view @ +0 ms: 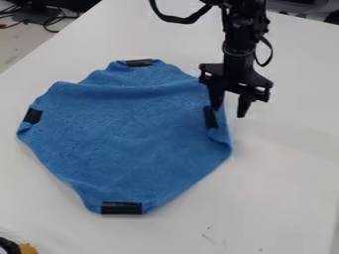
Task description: Unfold from the left to the right
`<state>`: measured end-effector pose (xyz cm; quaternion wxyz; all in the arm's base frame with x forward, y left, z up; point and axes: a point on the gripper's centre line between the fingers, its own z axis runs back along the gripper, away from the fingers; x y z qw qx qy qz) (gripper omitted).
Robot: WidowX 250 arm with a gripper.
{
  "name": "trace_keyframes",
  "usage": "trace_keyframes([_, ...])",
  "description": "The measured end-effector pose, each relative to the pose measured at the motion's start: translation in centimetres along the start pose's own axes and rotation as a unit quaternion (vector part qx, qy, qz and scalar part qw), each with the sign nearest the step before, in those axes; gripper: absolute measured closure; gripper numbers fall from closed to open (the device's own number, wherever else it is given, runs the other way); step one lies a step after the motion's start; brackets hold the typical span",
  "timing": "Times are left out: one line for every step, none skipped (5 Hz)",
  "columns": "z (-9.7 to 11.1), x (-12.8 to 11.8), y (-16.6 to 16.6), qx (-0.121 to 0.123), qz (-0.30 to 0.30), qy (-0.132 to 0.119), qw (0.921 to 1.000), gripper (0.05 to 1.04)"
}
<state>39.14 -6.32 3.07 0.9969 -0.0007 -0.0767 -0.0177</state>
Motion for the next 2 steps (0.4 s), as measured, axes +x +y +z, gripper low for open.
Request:
trace_keyframes([0.55,0.36,-0.63,-0.010,0.005,0.001,0.9999,0.089])
trace_keyframes([1.10,0.76,-1.52,0.000,-0.003,0.008,1.0000,0.080])
